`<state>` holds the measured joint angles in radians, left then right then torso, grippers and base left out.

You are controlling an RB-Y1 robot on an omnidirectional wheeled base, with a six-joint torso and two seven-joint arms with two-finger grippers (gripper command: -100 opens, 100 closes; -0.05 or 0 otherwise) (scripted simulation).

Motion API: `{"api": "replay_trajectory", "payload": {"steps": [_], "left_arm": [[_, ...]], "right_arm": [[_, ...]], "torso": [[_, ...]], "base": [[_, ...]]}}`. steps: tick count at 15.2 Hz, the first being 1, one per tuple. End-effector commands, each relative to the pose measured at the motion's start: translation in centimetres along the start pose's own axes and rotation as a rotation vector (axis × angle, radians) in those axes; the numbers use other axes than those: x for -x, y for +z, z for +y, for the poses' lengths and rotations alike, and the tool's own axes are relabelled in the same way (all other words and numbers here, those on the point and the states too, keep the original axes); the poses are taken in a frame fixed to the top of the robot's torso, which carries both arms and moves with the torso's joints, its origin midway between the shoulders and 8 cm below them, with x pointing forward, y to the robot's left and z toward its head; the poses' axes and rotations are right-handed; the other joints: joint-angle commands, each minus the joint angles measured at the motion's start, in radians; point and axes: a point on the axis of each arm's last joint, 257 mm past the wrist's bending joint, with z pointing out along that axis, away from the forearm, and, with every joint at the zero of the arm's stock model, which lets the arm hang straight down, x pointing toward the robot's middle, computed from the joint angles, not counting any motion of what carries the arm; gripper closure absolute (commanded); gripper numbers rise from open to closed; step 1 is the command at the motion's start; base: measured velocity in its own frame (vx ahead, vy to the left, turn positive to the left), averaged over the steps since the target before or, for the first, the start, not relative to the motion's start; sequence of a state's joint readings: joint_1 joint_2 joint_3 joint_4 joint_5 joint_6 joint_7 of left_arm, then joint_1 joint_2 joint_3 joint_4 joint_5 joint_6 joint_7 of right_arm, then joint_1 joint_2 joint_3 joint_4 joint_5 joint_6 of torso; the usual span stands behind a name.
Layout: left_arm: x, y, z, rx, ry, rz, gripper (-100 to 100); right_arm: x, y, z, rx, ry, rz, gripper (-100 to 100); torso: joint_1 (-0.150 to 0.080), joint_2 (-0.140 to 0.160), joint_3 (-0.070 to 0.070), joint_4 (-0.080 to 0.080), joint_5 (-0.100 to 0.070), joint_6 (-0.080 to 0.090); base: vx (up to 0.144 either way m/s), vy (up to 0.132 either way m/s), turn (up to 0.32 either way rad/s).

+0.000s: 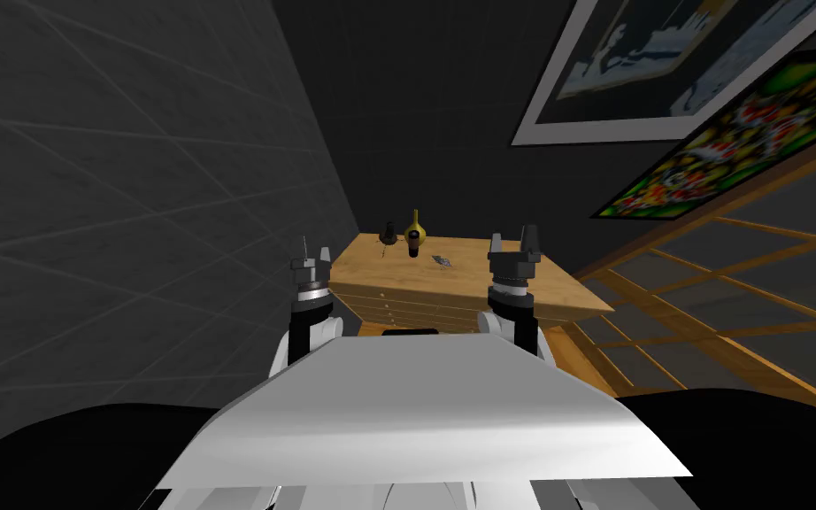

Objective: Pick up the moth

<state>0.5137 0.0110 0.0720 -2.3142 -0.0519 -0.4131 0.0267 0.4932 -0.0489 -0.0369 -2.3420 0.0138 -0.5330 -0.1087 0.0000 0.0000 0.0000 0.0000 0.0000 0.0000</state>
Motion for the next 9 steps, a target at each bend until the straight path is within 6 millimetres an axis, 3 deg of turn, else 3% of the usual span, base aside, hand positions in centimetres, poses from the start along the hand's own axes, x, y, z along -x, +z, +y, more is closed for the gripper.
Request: {"api": "replay_trajectory", "payload": {"steps": [1, 5, 9], "left_arm": [[0.0, 0.0, 0.0, 0.000, 0.000, 0.000, 0], [0.0, 0.0, 0.0, 0.000, 0.000, 0.000, 0], [0.0, 0.0, 0.0, 0.000, 0.000, 0.000, 0]], "right_arm": [[-0.5, -0.4, -0.9, -0.025, -0.026, 0.046, -100], [-1.1, -1.0, -2.2, -0.060, -0.061, 0.101, -100], [-1.7, -2.7, -5.1, -0.136, -0.134, 0.203, -100]], "torso": [[0.000, 0.000, 0.000, 0.000, 0.000, 0.000], [0.000, 0.007, 0.004, 0.002, 0.000, 0.000], [-0.001, 0.005, 0.003, 0.001, 0.000, 0.000]], "base": [[-0.056, 0.011, 0.070], [-0.104, 0.005, 0.089], [-0.058, -0.010, 0.139]]}}
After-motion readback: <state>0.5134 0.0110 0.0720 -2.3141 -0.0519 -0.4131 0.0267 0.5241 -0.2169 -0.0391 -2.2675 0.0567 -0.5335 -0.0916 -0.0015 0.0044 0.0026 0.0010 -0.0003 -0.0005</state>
